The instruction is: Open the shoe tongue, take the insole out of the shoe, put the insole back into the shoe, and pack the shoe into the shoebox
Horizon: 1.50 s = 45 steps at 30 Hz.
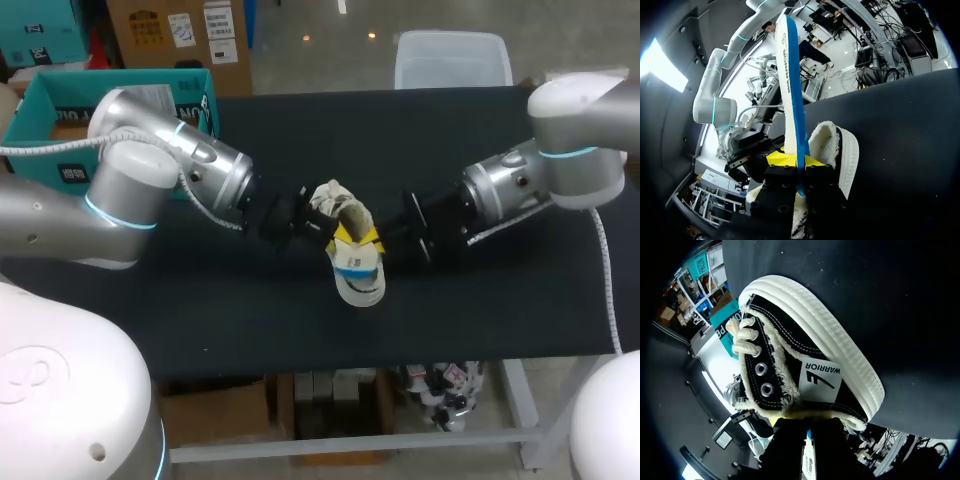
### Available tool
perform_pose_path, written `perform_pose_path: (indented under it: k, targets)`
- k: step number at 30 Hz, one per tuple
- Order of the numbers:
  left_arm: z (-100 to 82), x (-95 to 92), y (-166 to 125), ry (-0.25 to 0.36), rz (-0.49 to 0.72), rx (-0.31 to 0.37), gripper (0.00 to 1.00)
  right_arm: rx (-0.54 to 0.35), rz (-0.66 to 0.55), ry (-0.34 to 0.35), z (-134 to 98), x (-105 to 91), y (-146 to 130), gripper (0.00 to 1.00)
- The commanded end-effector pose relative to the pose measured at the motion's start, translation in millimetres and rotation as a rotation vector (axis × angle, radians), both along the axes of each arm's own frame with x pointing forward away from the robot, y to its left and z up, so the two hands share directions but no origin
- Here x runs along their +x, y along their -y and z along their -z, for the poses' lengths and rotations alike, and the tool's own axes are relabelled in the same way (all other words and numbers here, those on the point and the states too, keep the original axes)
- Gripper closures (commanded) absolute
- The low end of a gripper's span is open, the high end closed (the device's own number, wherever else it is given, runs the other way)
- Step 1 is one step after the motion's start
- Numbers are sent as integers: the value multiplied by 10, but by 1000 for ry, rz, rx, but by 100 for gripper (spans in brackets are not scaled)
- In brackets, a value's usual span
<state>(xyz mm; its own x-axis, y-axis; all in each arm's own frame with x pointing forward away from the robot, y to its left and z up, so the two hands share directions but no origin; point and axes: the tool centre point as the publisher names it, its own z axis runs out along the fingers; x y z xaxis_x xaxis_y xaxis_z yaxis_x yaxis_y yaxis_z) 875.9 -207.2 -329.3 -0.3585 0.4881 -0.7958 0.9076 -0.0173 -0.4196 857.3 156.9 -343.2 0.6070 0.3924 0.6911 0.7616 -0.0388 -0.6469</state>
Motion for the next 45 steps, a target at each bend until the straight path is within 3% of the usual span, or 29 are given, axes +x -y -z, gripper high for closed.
perform_pose_path:
  k: [1,9,16,20,21,25,29,35,38,40,42,45]
  targets:
    - [49,12,72,-1,6,1,100,-2,-36,-15,22,107,-71,100]
    - [161,96,105,3,1,8,100,-15,-31,-21,52,152,-59,100]
    - [176,124,65,3,-18,-1,100,-12,0,-16,17,60,9,100]
    - [170,114,34,2,-25,-8,100,-9,15,-12,-14,-19,62,72]
    - [167,111,25,3,-29,-10,100,-10,24,-11,-26,-48,82,60]
    - [152,98,4,6,-34,-14,100,-7,46,3,-83,-135,151,57]
    - [144,93,5,8,-36,-16,100,-6,54,9,-108,-180,177,58]
    - [139,85,28,9,-40,-18,100,-4,41,18,-127,-204,163,73]
    - [138,83,33,9,-41,-19,100,-4,32,16,-113,-196,147,73]
    - [136,81,36,9,-41,-19,100,-4,28,14,-98,-187,137,83]
    - [133,79,40,9,-42,-18,100,-3,24,14,-87,-183,132,100]
    - [118,77,42,6,-41,-14,100,-3,16,17,-78,-186,125,100]
